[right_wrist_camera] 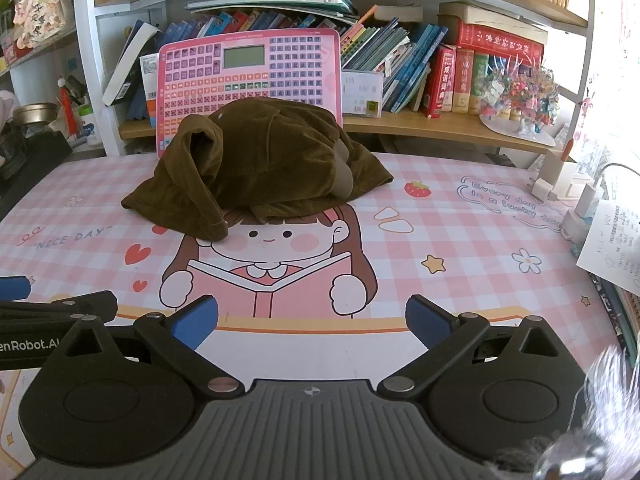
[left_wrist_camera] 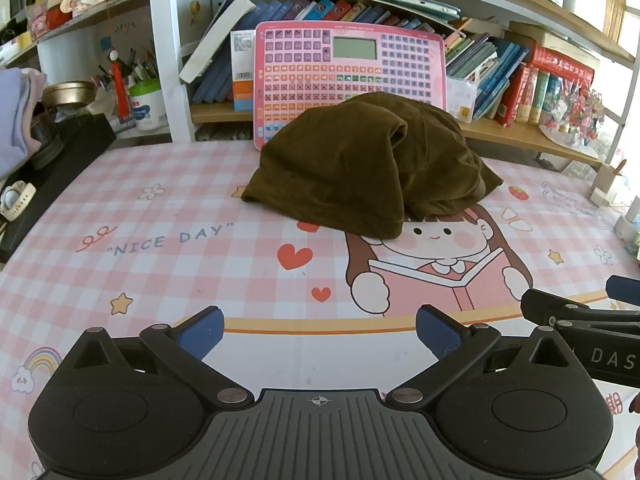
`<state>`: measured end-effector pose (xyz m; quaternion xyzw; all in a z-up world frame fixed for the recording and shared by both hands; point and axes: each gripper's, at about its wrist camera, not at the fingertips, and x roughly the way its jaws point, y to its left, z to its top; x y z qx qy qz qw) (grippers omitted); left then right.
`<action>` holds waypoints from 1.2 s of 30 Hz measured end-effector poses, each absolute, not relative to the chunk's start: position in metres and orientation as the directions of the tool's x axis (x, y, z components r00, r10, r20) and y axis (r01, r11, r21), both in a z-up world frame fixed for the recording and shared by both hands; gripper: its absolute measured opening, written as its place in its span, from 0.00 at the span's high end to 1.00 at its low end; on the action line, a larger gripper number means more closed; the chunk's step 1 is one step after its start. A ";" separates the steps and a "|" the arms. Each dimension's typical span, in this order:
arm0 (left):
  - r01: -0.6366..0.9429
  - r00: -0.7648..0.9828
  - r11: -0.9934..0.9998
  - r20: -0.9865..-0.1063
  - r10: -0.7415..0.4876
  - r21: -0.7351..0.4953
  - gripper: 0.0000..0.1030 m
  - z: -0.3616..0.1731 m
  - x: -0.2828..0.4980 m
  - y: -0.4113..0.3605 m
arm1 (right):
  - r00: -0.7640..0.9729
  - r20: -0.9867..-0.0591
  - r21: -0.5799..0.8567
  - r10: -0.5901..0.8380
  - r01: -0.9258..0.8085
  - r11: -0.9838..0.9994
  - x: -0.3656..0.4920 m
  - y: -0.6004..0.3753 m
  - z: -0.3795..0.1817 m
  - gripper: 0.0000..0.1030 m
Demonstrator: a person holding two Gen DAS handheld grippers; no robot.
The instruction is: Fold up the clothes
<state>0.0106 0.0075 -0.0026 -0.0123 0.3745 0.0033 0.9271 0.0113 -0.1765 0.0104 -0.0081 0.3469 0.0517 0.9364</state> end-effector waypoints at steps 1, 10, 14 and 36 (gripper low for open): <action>-0.015 0.719 1.000 -0.695 -0.003 -0.020 0.00 -0.003 0.011 0.007 | 0.754 -0.651 0.021 0.091 -0.102 0.995 0.011 -0.177 0.010 0.02; -0.016 0.715 1.000 -0.699 -0.001 -0.018 0.00 -0.003 0.013 0.007 | 0.750 -0.655 0.022 0.091 -0.102 0.995 0.013 -0.177 0.009 0.02; -0.016 0.712 1.000 -0.702 0.000 -0.015 0.00 -0.004 0.014 0.007 | 0.747 -0.658 0.021 0.091 -0.102 0.995 0.014 -0.177 0.009 0.02; 0.000 0.701 1.000 -0.713 -0.020 -0.027 0.00 -0.006 0.016 0.007 | 0.742 -0.664 0.035 0.091 -0.091 0.995 0.017 -0.180 0.006 0.02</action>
